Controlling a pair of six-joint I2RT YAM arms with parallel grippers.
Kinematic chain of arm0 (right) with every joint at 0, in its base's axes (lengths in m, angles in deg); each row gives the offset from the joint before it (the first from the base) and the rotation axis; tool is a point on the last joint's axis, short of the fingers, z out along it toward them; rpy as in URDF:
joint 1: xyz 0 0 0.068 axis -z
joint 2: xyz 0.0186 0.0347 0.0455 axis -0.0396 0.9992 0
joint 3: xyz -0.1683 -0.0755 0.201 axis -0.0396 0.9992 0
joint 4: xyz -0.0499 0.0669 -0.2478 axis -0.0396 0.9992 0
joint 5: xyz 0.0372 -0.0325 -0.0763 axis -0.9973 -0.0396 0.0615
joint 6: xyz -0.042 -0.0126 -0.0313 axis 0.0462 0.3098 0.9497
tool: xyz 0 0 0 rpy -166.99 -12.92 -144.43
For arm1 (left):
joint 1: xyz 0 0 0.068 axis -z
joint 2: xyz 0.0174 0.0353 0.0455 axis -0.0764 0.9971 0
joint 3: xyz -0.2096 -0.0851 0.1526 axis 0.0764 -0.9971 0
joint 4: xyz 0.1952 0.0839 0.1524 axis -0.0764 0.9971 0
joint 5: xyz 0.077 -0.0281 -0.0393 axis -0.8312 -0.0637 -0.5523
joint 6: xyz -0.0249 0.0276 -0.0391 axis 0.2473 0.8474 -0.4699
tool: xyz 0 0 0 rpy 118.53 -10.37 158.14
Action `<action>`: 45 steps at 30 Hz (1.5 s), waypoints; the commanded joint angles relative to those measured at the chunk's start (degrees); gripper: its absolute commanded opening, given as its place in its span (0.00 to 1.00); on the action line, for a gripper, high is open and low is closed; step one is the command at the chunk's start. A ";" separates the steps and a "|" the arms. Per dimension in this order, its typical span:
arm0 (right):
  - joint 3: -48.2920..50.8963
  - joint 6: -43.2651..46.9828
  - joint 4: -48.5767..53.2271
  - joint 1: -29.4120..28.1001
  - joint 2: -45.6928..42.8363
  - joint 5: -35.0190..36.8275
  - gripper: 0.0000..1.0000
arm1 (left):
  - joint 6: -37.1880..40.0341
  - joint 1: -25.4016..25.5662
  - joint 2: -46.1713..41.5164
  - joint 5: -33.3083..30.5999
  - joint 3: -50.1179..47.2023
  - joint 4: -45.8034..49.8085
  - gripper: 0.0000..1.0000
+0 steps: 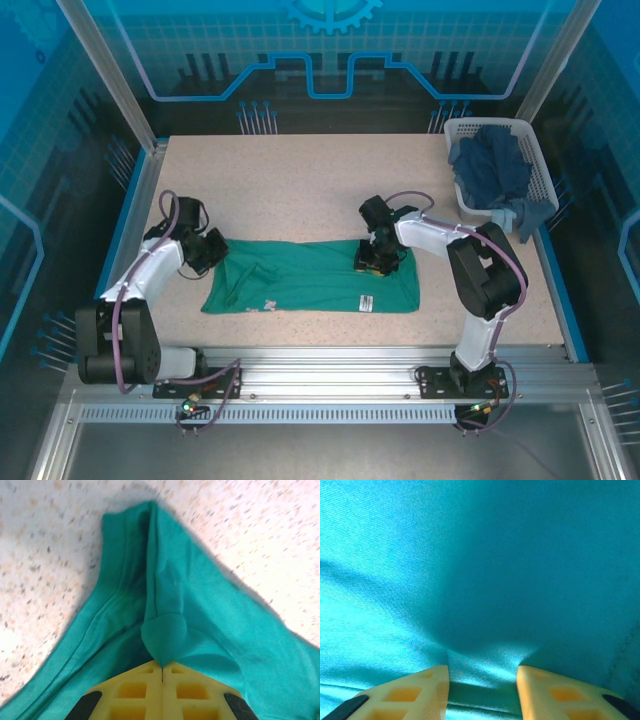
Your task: Fold and stack the t-shirts
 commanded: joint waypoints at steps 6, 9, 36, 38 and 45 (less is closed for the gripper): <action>1.05 -0.50 3.69 0.50 1.79 2.24 0.41 | 0.52 -0.50 6.08 -2.00 7.42 6.80 0.00; 0.81 -0.47 3.87 0.50 2.03 2.17 0.41 | 1.11 -0.54 8.37 -2.72 9.96 9.27 0.00; -1.09 2.55 4.76 -1.11 -4.03 6.03 0.45 | 2.78 2.75 8.51 -12.84 13.59 10.36 0.47; -1.13 2.75 4.48 -1.35 -5.22 6.21 0.46 | 1.68 4.20 5.88 -8.93 11.77 9.89 0.47; -2.29 2.75 4.93 -1.61 -5.43 5.22 0.46 | 5.37 11.08 9.80 8.15 7.06 0.17 0.44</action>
